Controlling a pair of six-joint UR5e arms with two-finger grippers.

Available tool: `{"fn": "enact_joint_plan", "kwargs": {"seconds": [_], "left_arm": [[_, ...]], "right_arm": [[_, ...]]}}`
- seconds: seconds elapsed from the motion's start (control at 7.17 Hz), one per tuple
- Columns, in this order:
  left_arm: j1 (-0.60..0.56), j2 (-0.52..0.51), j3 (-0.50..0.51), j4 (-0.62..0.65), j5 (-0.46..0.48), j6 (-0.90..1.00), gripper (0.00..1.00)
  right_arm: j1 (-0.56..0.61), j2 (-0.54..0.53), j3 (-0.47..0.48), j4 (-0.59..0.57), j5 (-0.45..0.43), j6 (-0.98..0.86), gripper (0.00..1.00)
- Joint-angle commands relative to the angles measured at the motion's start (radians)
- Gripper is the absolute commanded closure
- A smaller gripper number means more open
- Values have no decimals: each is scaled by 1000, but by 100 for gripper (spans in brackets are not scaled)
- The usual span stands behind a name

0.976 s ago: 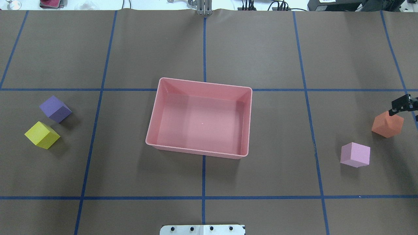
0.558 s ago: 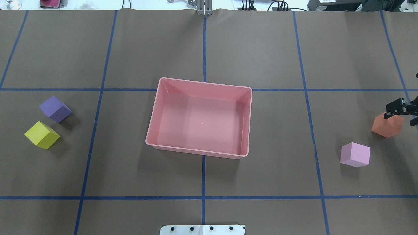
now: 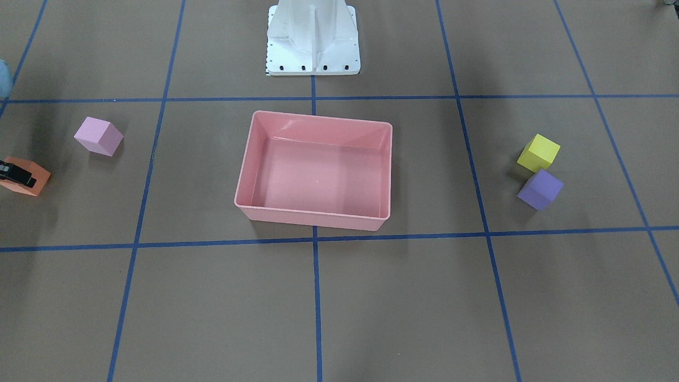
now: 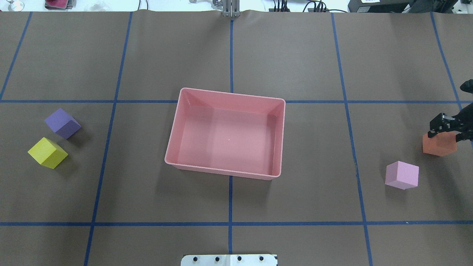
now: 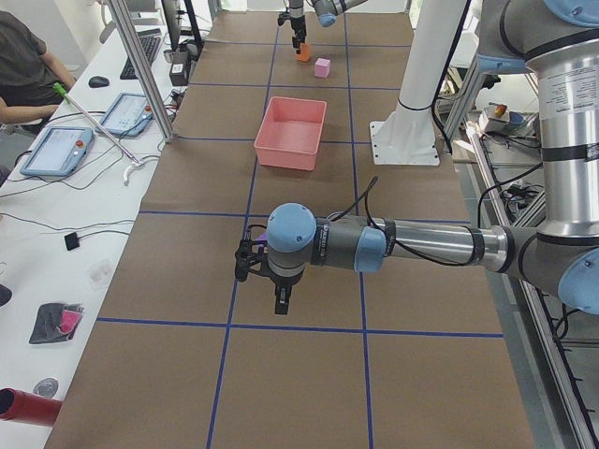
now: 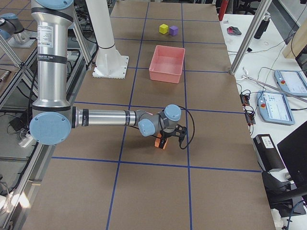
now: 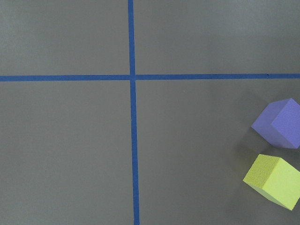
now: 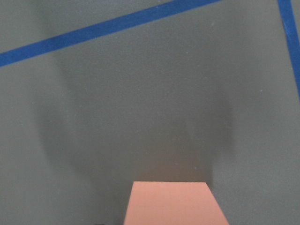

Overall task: Place blocks into pink bin with both arms
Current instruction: 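Lower the right gripper onto the orange cube and close it, then lift the orange cube with the right gripper and carry it over the bin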

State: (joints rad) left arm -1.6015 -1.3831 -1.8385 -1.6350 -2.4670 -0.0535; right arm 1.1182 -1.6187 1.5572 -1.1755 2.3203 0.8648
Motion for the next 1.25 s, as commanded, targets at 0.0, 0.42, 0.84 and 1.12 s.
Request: {"fn": "enact_joint_plan", "kwargs": {"seconds": [0.0,0.42,0.84,1.12], "left_arm": [[2,-4,-2,0,-1,-2,0],[63,-20,-22,-34,-58,-137,1],[292,-30,-24,-305,-44,-576,1],[423,-34,-57,-312,89,-612,1]], "right_arm": [[-1,19,23,0,7,23,100],[-14,40,193,-16,13,196,100],[-84,149,261,-53,7,382,100],[-158,335,270,-171,-2,556,100]]}}
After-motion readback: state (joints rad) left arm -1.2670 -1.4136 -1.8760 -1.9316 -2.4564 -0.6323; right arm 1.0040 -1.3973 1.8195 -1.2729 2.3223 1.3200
